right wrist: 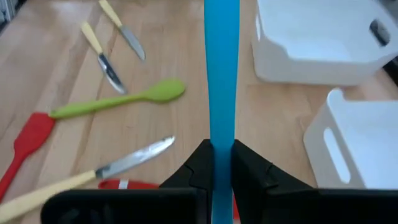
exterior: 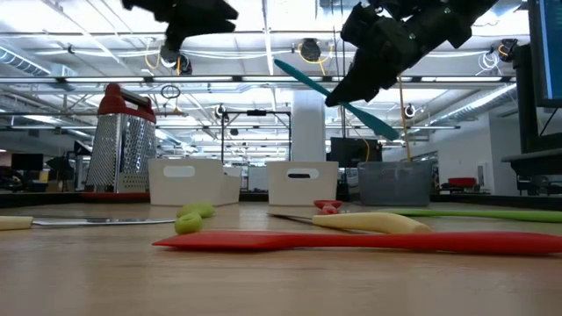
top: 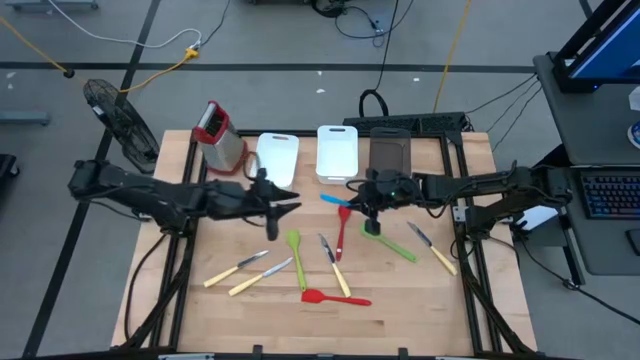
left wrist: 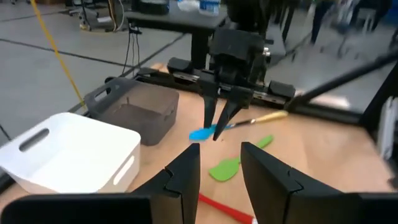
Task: Pick & Place Kitchen Items
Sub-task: Put the blue spatula into the left white bin
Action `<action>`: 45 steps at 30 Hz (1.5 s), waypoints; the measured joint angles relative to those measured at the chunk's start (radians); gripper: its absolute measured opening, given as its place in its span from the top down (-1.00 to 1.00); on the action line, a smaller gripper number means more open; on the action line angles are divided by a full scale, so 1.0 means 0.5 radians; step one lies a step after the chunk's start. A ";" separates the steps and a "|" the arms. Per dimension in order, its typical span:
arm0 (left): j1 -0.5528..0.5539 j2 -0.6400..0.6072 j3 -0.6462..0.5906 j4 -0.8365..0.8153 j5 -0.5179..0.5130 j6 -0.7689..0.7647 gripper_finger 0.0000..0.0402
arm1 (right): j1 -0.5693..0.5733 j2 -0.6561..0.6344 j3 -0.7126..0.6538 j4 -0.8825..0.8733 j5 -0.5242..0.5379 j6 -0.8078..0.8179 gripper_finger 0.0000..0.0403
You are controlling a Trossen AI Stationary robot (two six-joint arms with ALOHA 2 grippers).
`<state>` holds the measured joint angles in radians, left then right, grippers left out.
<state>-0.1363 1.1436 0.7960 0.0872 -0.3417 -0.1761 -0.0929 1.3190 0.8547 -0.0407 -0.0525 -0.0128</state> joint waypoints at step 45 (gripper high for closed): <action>-0.019 1.266 1.393 -1.134 0.168 0.677 0.40 | -0.040 0.001 0.001 -0.278 -0.628 0.317 0.87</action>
<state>-0.1455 1.7765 1.4926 -0.4799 -0.2576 0.1625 -0.1130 1.3193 0.8551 -0.1799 -0.3665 0.1455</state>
